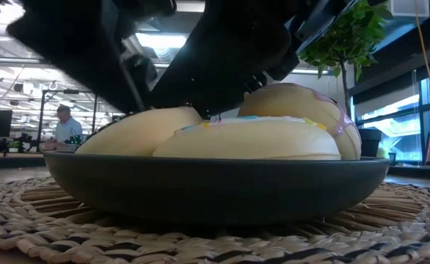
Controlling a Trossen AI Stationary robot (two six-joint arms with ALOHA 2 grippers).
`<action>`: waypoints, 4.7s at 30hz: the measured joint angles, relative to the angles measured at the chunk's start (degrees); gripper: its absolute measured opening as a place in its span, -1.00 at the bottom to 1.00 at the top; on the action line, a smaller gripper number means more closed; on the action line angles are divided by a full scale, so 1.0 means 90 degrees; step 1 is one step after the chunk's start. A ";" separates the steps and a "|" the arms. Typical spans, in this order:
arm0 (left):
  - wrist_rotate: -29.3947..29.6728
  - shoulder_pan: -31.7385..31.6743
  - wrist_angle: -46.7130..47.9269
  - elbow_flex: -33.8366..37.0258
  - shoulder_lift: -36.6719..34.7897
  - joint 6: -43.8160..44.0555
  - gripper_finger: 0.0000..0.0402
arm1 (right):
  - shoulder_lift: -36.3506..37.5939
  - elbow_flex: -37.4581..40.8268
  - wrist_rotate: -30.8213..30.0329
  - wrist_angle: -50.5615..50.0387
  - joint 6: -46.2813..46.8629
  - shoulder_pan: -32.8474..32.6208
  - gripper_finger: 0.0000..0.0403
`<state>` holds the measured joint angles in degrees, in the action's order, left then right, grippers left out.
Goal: Pick & Place donuts
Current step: Put the big black doughnut on the black plate, then put the small brown doughnut on the white plate
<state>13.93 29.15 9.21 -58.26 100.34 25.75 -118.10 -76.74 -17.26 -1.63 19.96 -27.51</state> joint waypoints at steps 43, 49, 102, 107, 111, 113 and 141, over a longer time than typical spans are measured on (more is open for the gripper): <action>-0.0439 0.1739 0.1574 0.0000 -0.0401 0.2472 0.35 | 0.1632 0.0354 -0.2030 -0.3473 0.0938 -0.0503 0.36; -0.0407 0.1819 0.1622 0.0000 -0.0010 0.2691 0.35 | 0.1630 0.0354 -0.2124 -0.3452 0.0928 -0.0500 0.36; 0.0403 -0.0927 0.1448 0.0000 -0.1284 -0.0300 -0.93 | 0.1817 0.0598 -0.0758 -0.2377 -0.0140 -0.0929 0.36; 0.0956 -0.1400 0.1419 0.0000 -0.1282 -0.0586 -0.95 | 0.2173 0.1189 0.0103 -0.1751 -0.0589 -0.0657 0.36; 0.0910 -0.1722 0.1113 0.0000 -0.1282 -0.0980 -0.95 | 0.3059 0.2033 -0.0257 -0.1195 -0.0442 -0.0660 0.36; 0.0666 -0.1881 0.0864 0.0000 -0.1240 -0.1216 -0.95 | 0.3689 0.2643 -0.0412 -0.0560 -0.0440 -0.0719 0.36; -0.0222 -0.2648 0.2480 -0.2237 0.1347 -0.1970 -0.92 | 0.5564 0.6126 -0.1020 0.3968 -0.0239 -0.0331 0.36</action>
<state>11.93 5.31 31.53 -78.39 112.46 8.02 -68.03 -21.61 -26.44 34.09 17.82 -30.49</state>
